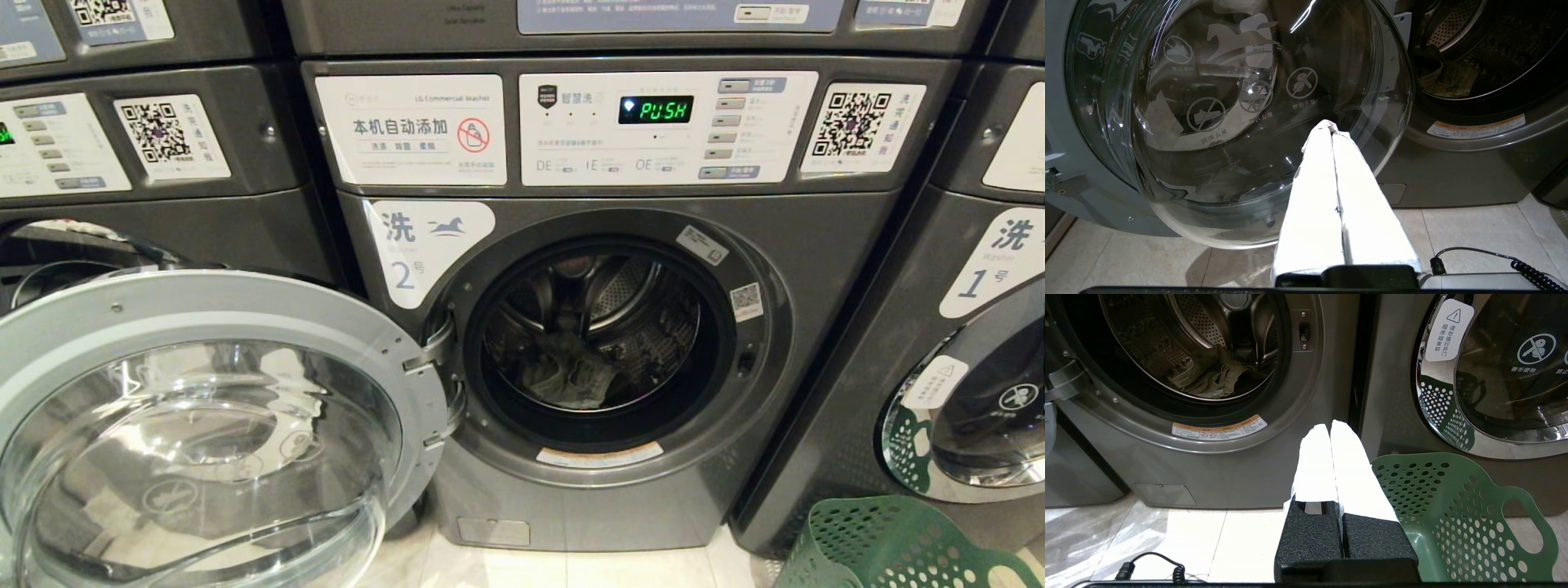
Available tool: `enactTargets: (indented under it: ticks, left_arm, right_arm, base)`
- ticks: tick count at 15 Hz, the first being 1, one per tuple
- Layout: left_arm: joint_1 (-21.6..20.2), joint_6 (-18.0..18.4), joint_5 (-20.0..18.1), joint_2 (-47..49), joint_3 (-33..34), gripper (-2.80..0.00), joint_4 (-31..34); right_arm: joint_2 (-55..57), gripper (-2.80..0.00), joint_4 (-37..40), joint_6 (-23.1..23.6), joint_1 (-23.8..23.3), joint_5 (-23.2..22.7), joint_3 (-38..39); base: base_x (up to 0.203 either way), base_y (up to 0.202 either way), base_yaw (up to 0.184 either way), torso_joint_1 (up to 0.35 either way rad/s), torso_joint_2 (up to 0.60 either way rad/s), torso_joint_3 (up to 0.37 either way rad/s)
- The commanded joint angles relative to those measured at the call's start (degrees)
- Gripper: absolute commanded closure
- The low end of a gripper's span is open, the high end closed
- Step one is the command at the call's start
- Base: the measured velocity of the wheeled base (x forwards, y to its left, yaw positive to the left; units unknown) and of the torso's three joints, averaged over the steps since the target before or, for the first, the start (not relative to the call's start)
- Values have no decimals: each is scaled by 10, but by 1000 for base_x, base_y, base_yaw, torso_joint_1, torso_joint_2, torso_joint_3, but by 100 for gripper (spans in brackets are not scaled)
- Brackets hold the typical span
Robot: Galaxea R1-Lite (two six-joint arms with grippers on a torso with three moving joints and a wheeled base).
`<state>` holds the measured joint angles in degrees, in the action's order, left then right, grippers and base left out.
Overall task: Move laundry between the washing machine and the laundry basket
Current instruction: Pick a cloth and place it into the basket
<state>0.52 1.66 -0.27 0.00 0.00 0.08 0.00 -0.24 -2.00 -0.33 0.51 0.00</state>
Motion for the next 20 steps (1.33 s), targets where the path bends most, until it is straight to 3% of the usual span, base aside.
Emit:
enactTargets:
  ticks: [1, 13, 20]
  left_arm:
    - [0, 0, 0, 1, 0, 0, 0]
    - [0, 2, -1, 1, 0, 0, 0]
    - [0, 1, -1, 1, 0, 0, 0]
  right_arm:
    - [1, 0, 0, 0, 1, -1, 0]
    - [1, 0, 0, 0, 0, 0, 0]
    - [1, 0, 0, 0, 0, -1, 0]
  base:
    - [0, 0, 0, 0, 0, 0]
    - [0, 0, 0, 0, 0, 0]
    - [0, 0, 0, 3, 2, -151]
